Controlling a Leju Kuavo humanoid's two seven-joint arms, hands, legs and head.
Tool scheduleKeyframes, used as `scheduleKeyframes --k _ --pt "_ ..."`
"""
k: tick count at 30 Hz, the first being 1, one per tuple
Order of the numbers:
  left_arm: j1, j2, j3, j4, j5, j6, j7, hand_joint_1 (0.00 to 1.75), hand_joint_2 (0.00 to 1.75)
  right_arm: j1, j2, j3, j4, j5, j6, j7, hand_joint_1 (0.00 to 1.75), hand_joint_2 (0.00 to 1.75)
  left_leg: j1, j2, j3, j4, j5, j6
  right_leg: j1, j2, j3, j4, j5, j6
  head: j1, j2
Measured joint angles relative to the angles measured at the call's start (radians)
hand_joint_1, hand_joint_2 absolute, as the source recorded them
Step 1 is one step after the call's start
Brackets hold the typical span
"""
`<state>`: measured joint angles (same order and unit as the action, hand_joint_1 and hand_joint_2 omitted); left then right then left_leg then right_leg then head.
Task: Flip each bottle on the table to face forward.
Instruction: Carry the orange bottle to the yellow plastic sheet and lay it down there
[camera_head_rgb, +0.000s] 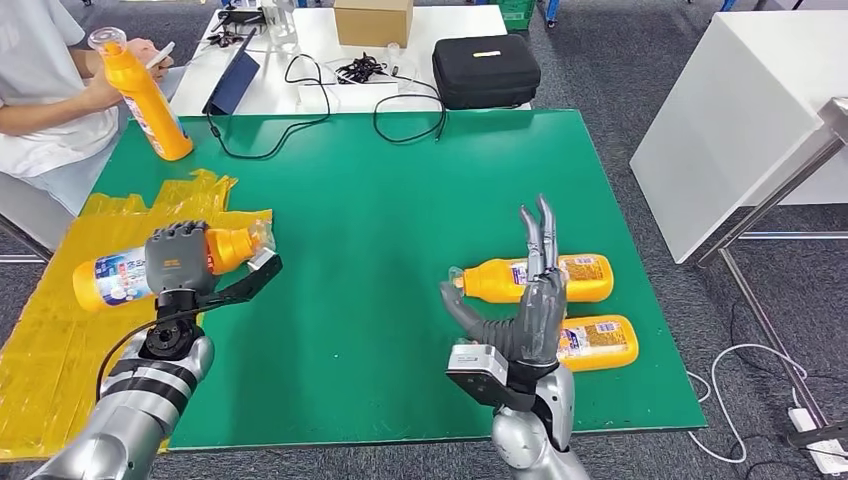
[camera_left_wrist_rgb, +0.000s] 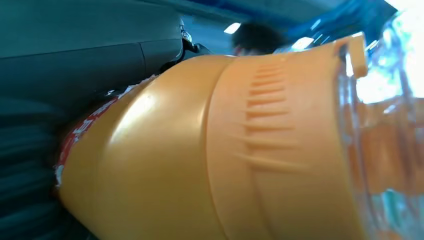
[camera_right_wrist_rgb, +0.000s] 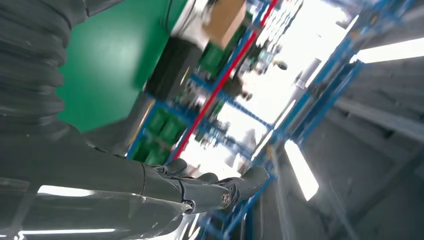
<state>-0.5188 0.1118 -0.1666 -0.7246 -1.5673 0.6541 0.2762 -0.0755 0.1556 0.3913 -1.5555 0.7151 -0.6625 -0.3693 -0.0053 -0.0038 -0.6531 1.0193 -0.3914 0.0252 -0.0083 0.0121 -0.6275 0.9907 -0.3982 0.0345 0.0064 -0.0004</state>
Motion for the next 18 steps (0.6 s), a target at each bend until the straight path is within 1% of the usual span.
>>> scheduleKeyframes --k 3,7,9,12,14,18 --pt "-0.026 0.032 -0.013 0.087 -0.001 -0.023 0.045 1.75 1.75 0.000 -0.010 -0.036 -0.004 0.008 -0.012 0.017 0.00 1.75 0.000 0.001 0.001 0.000 0.000 0.000 0.000 0.000 0.000 0.000 0.000 0.000 0.000 0.000" --pt "-0.040 0.067 -0.016 0.187 -0.001 -0.038 0.054 0.02 1.75 0.000 -0.026 -0.076 -0.007 0.019 -0.016 0.019 0.00 1.75 0.001 0.001 0.001 0.000 0.000 0.000 0.000 0.000 0.000 0.000 0.000 0.000 0.000 0.000" --pt "-0.040 0.080 -0.011 0.224 0.005 -0.029 0.047 0.00 1.75 0.000 -0.033 -0.090 -0.007 0.026 -0.016 0.020 0.00 1.75 0.001 0.001 0.000 0.000 0.000 0.000 0.000 0.000 0.000 0.000 0.000 0.000 0.000 0.000" --pt "-0.034 0.089 0.017 0.258 0.030 0.023 0.011 0.00 1.75 0.000 -0.043 -0.103 -0.006 0.036 -0.016 0.026 0.00 1.75 0.000 0.000 0.000 0.000 0.000 0.000 0.000 0.000 0.000 0.000 0.000 0.000 0.000 0.000" --pt "-0.021 0.088 0.050 0.255 0.038 0.044 -0.023 0.00 1.75 0.000 -0.048 -0.107 -0.004 0.045 -0.016 0.031 0.00 1.75 0.000 0.001 0.000 0.000 0.000 0.000 0.000 0.000 0.000 0.000 0.000 0.000 0.000 0.000" --pt "0.007 0.076 0.133 0.220 0.042 0.051 -0.085 0.00 1.75 0.000 -0.055 -0.108 0.005 0.075 -0.013 0.049 0.00 1.75 0.000 0.000 0.001 0.000 0.000 0.000 0.000 0.000 0.000 0.000 0.000 0.000 0.000 0.000"
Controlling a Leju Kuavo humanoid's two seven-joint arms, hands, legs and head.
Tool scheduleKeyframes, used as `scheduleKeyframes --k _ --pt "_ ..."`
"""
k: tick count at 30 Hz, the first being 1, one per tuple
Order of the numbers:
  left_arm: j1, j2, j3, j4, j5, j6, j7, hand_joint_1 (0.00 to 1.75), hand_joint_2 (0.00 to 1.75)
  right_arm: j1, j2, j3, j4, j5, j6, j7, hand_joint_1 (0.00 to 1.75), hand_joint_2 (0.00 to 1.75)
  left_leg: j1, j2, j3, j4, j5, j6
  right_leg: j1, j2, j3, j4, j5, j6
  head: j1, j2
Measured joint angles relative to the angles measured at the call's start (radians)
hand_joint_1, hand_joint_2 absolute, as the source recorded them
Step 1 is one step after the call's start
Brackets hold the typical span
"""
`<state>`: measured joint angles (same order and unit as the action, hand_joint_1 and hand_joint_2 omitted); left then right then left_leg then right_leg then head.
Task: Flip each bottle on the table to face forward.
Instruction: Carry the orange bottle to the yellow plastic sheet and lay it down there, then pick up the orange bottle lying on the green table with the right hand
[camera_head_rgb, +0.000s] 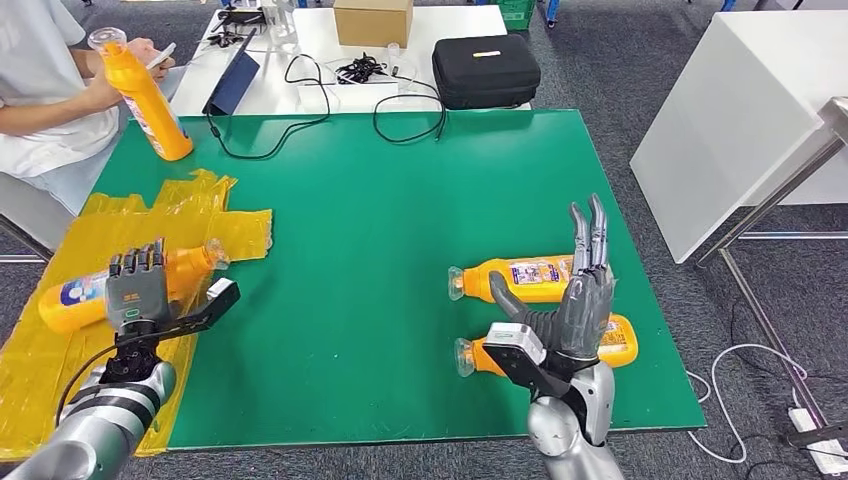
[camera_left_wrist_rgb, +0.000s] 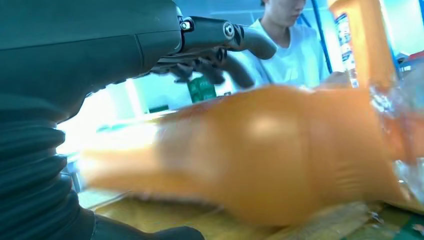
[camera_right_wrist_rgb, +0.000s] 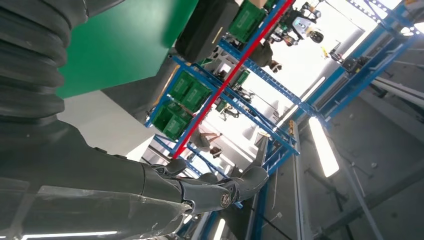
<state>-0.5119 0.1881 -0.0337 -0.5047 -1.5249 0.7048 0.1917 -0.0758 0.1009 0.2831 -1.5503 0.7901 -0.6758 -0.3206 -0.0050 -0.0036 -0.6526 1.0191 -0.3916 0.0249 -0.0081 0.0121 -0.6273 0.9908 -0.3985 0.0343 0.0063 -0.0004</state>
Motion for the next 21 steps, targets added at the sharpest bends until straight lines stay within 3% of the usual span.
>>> scheduleKeyframes --k 4,11,17,21 --pt "0.007 -0.019 0.081 -0.008 0.066 0.001 -0.087 0.00 1.75 -0.001 -0.004 0.000 0.011 0.037 0.008 0.027 0.00 1.75 0.000 0.000 0.000 0.000 0.000 0.000 0.000 0.000 0.000 0.000 0.000 0.000 0.000 0.000" --pt "0.003 -0.072 0.242 0.012 0.325 -0.005 -0.356 0.00 1.75 -0.017 -0.017 0.000 0.029 0.107 0.030 0.078 0.00 1.75 0.000 -0.001 0.001 0.000 0.000 0.000 0.000 0.000 0.001 0.000 0.000 0.000 0.000 0.000" --pt "0.000 -0.142 0.370 0.009 0.666 -0.161 -0.635 0.00 1.75 -0.044 -0.047 -0.007 0.052 0.203 0.061 0.142 0.00 1.75 -0.001 -0.001 0.001 0.000 0.000 0.000 0.000 0.000 0.001 0.000 0.000 0.000 0.000 0.000" --pt "-0.001 -0.186 0.413 -0.016 0.757 -0.228 -0.689 0.00 1.75 -0.069 -0.068 -0.018 0.072 0.234 0.075 0.166 0.00 1.75 -0.001 -0.001 0.000 0.000 0.000 0.000 -0.001 -0.001 0.001 0.000 0.000 0.001 0.000 0.000"
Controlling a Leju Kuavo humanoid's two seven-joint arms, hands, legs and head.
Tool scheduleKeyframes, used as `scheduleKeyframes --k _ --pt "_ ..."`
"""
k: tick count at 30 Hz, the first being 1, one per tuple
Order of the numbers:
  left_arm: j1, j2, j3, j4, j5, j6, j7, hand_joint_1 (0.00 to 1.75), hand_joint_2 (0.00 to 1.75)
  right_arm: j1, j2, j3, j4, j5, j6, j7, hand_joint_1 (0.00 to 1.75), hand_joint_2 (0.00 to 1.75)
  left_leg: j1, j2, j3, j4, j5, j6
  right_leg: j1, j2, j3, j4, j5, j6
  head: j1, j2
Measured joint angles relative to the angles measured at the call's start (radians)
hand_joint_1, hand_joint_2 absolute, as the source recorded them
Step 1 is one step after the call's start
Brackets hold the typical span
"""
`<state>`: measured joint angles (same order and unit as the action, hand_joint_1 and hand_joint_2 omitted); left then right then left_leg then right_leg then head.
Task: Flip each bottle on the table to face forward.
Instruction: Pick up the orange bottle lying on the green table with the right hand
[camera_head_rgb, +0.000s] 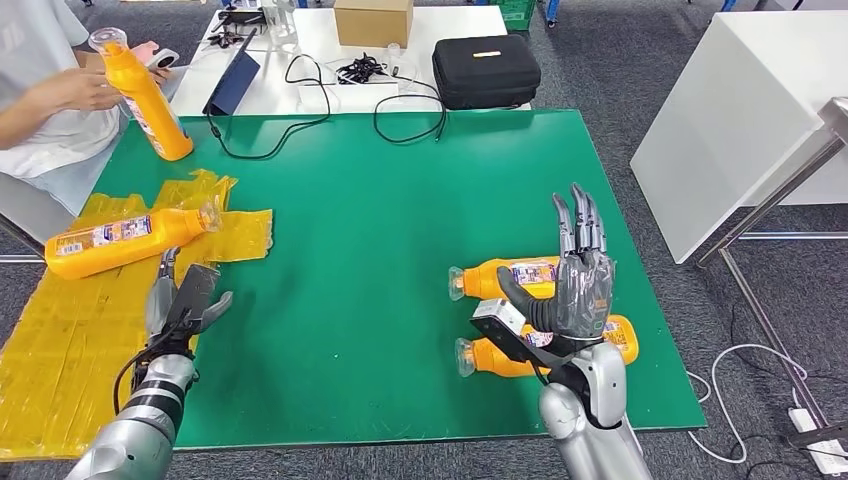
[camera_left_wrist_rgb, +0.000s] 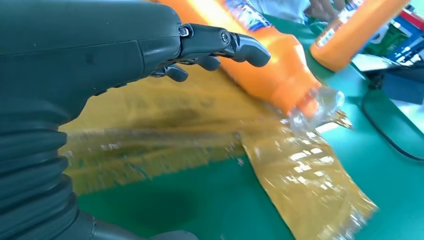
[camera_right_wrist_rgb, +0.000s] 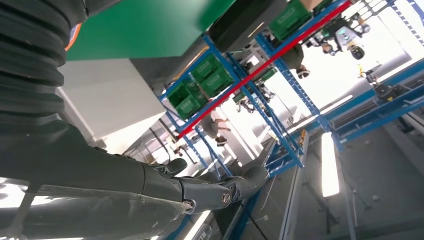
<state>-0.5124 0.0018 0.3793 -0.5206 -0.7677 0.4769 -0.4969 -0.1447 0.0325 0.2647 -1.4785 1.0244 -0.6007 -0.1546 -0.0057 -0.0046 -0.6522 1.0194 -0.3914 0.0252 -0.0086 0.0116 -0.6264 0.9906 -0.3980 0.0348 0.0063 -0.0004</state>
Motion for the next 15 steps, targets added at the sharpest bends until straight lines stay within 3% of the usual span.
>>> scheduleKeyframes --k 4,7,11,15 --pt "-0.001 -0.021 0.020 -0.015 0.024 -0.022 -0.011 0.00 1.75 -0.010 -0.012 -0.005 0.012 0.016 0.006 0.010 0.00 1.75 0.000 0.000 0.000 0.000 0.000 0.000 0.000 0.000 0.000 0.000 0.000 0.000 0.000 0.000" --pt "0.004 -0.040 0.026 -0.050 0.138 -0.120 -0.054 0.00 1.75 -0.028 -0.028 -0.006 0.028 0.063 0.039 0.048 0.00 1.75 0.000 0.000 0.000 0.000 0.000 0.000 0.000 0.000 0.000 0.000 0.000 0.000 0.000 0.000" --pt "0.030 -0.081 0.005 -0.163 0.317 -0.261 -0.083 0.00 1.75 -0.099 -0.070 -0.014 0.084 0.105 0.132 0.089 0.00 1.75 0.000 0.000 0.000 0.000 0.000 0.000 0.000 0.000 0.000 0.000 0.000 0.000 0.000 0.000" --pt "0.058 -0.116 -0.058 -0.276 0.371 -0.287 -0.081 0.00 1.75 -0.205 -0.115 -0.017 0.183 0.103 0.265 0.091 0.00 1.75 -0.002 0.000 -0.001 0.000 0.002 0.002 -0.002 0.000 0.000 0.000 0.002 0.003 0.000 0.000"
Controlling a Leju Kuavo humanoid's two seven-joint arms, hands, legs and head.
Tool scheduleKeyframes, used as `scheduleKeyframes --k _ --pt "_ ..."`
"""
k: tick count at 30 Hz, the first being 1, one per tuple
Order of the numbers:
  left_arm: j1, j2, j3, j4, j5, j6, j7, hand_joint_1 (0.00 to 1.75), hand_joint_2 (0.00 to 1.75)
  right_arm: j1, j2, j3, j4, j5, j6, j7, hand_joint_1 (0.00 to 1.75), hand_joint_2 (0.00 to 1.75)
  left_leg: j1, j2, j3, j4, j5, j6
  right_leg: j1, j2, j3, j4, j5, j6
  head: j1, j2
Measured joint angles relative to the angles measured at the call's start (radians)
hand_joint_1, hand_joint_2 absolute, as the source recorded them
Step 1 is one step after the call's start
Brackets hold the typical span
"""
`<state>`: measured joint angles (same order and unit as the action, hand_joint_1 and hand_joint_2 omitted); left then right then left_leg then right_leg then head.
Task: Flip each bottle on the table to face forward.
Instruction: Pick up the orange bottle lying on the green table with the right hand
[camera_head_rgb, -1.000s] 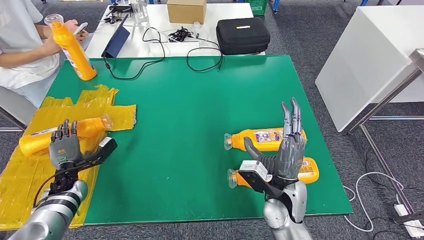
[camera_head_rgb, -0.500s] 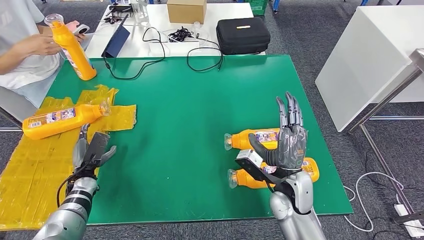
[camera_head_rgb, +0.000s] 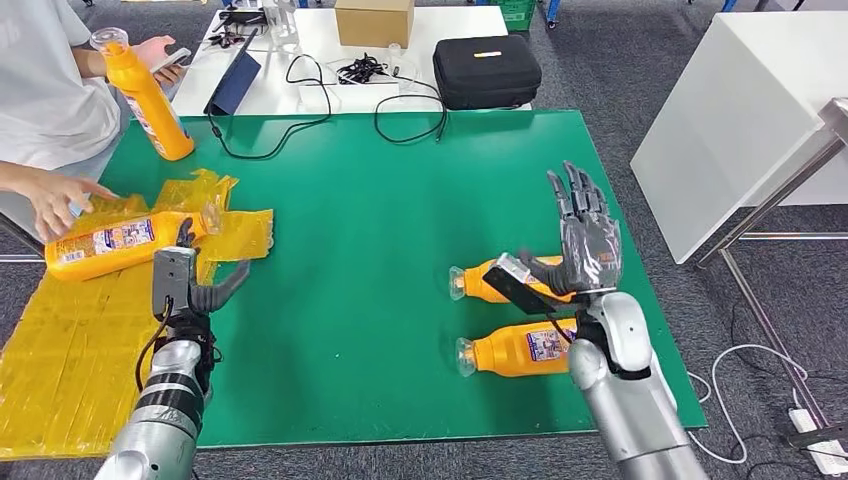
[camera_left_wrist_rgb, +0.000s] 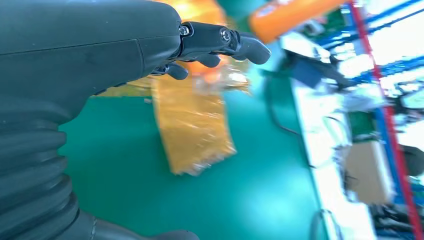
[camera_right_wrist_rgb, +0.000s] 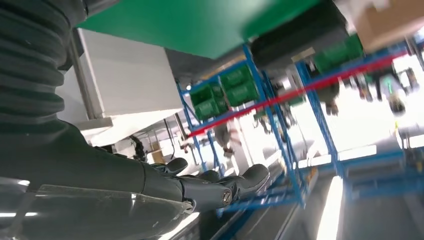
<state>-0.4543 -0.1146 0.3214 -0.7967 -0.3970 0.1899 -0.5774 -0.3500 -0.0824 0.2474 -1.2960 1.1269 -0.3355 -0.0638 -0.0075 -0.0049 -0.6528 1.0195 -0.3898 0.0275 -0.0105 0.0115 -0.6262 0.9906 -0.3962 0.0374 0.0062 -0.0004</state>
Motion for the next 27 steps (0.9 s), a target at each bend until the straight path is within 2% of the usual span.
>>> scheduleKeyframes --k 3,6,14,20,23,27 --pt "0.015 -0.016 -0.054 -0.056 0.021 0.006 0.000 0.00 1.75 -0.085 -0.027 0.001 0.096 -0.026 0.103 -0.021 0.00 1.75 0.000 0.000 0.000 0.000 0.000 0.001 0.000 0.000 0.000 0.000 0.001 0.001 0.000 0.000" --pt "0.022 -0.025 -0.099 -0.083 0.043 0.010 -0.001 0.00 1.75 -0.164 -0.048 0.007 0.197 -0.047 0.166 -0.042 0.00 1.75 0.000 -0.001 0.000 0.000 0.001 0.001 0.000 -0.001 0.000 0.000 0.001 0.001 0.000 0.000" --pt "0.029 -0.033 -0.160 -0.105 0.069 0.017 -0.007 0.00 1.75 -0.298 -0.083 0.036 0.385 -0.108 0.280 -0.107 0.00 1.75 0.000 -0.001 -0.001 0.000 0.001 0.001 0.000 -0.001 0.000 0.000 0.001 0.001 0.000 0.000" --pt "0.028 -0.033 -0.176 -0.105 0.081 0.019 -0.013 0.00 1.75 -0.361 -0.095 0.058 0.469 -0.145 0.315 -0.142 0.00 1.75 0.000 -0.001 -0.001 0.000 0.001 0.001 0.000 -0.001 0.000 0.000 0.001 0.001 0.000 0.000" --pt "0.023 -0.033 -0.181 -0.102 0.093 0.022 -0.020 0.00 1.75 -0.393 -0.098 0.076 0.512 -0.201 0.397 -0.202 0.00 1.75 0.000 -0.001 -0.001 0.000 0.001 0.001 0.000 -0.001 0.000 0.000 0.001 0.002 0.000 0.000" --pt "0.007 -0.032 -0.182 -0.081 0.116 0.032 -0.042 0.00 1.75 -0.442 -0.109 0.103 0.571 -0.329 0.529 -0.330 0.00 1.75 0.000 -0.002 -0.001 0.001 0.001 0.002 0.000 -0.001 0.000 0.000 0.001 0.002 0.000 0.000"
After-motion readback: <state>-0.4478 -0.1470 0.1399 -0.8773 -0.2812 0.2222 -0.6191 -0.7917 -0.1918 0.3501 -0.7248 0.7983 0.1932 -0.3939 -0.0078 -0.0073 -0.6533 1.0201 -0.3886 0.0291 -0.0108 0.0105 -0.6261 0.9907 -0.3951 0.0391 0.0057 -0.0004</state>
